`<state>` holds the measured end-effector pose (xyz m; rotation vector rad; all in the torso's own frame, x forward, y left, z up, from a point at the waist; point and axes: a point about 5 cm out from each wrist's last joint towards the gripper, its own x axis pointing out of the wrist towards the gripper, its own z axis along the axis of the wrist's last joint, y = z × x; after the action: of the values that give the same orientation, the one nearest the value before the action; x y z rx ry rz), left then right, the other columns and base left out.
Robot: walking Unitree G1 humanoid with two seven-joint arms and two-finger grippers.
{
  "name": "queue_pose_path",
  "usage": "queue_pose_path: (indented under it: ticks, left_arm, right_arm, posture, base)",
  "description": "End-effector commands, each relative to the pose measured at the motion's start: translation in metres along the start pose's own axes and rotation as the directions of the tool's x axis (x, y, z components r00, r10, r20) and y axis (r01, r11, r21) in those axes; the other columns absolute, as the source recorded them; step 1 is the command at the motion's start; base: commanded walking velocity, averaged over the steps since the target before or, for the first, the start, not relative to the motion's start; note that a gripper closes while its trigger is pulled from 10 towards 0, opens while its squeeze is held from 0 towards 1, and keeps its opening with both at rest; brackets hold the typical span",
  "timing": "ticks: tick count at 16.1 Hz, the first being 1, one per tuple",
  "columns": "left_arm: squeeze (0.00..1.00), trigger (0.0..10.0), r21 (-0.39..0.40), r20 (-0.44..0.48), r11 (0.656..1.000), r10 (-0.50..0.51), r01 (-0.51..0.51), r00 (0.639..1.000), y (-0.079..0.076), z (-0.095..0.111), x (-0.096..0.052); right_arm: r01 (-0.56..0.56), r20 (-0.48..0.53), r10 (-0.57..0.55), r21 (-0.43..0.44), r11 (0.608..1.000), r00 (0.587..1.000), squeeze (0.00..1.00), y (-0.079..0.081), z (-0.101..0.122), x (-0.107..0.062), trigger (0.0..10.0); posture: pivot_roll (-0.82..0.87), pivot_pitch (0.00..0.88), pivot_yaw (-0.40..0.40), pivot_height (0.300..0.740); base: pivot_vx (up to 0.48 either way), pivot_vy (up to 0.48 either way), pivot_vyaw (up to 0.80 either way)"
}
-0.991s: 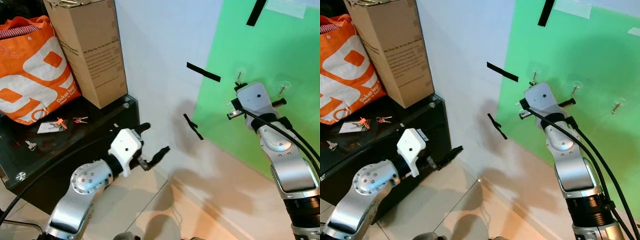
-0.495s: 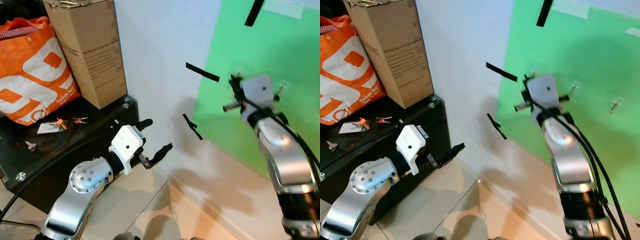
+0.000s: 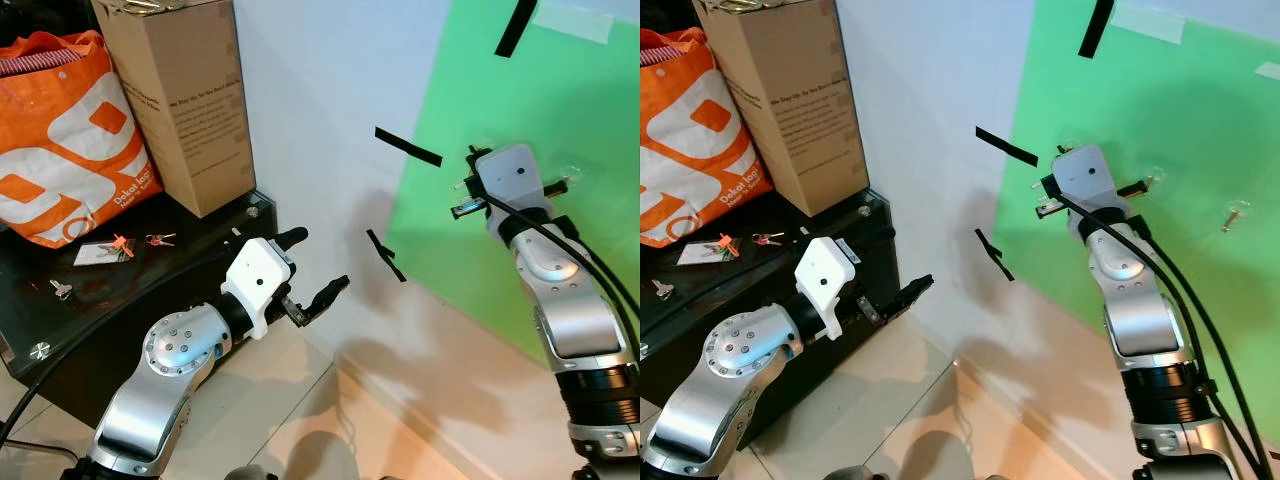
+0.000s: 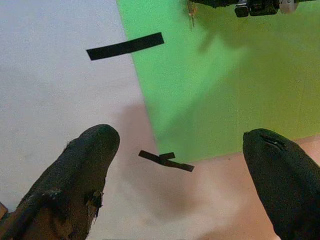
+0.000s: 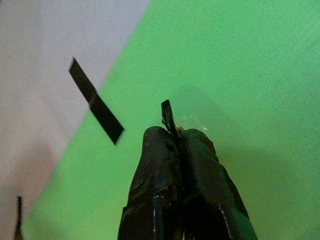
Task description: Hang keys on a hook
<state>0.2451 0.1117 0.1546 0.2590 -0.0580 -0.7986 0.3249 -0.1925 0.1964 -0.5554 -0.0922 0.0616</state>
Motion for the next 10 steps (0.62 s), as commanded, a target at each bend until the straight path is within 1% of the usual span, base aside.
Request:
queue_pose_path:
  ticks: [1,4,6,7,8,10]
  left_arm:
    - [0.0,10.0,0.0,-0.019,1.0,0.0,0.0,1.0,0.001,-0.005,0.001]
    - [0.0,10.0,-0.012,-0.047,1.0,0.0,-0.001,0.999,0.001,-0.021,0.01]
    - [0.0,10.0,-0.015,-0.054,1.0,-0.002,0.002,0.999,0.002,-0.027,0.013]
    - [0.0,10.0,-0.017,-0.058,1.0,-0.004,0.003,0.998,0.002,-0.03,0.014]
    - [0.0,10.0,-0.02,-0.07,1.0,-0.005,0.003,0.998,0.004,-0.039,0.015]
    - [0.0,10.0,-0.024,-0.08,1.0,-0.004,0.002,0.997,0.005,-0.047,0.016]
  right_arm:
    - [0.014,0.01,-0.014,-0.012,1.0,1.0,0.0,-0.004,0.003,0.001,10.0]
    - [0.008,-0.016,-0.008,-0.024,1.0,1.0,0.0,-0.008,-0.003,-0.006,10.0]
    - [-0.002,-0.045,0.001,-0.027,1.0,0.999,0.0,-0.008,-0.01,-0.01,10.0]
    - [-0.014,-0.059,0.012,-0.031,0.999,0.998,0.0,-0.007,-0.012,-0.011,10.0]
    - [-0.058,-0.087,0.055,-0.035,0.998,0.995,0.0,-0.001,-0.019,-0.014,10.0]
    - [-0.067,-0.091,0.064,-0.034,0.997,0.994,0.0,0.002,-0.02,-0.014,10.0]
  posture:
    - [-0.01,0.0,-0.047,0.74]
    - [-0.01,0.0,-0.045,0.74]
    - [-0.02,0.0,-0.041,0.74]
    - [-0.02,0.0,-0.039,0.74]
    - [-0.02,0.0,-0.037,0.74]
    - [-0.02,0.0,-0.038,0.74]
  base:
    - [0.0,0.0,0.0]
    - [0.0,0.0,0.0]
    - [0.0,0.0,0.0]
    - [0.0,0.0,0.0]
    - [0.0,0.0,0.0]
    - [0.0,0.0,0.0]
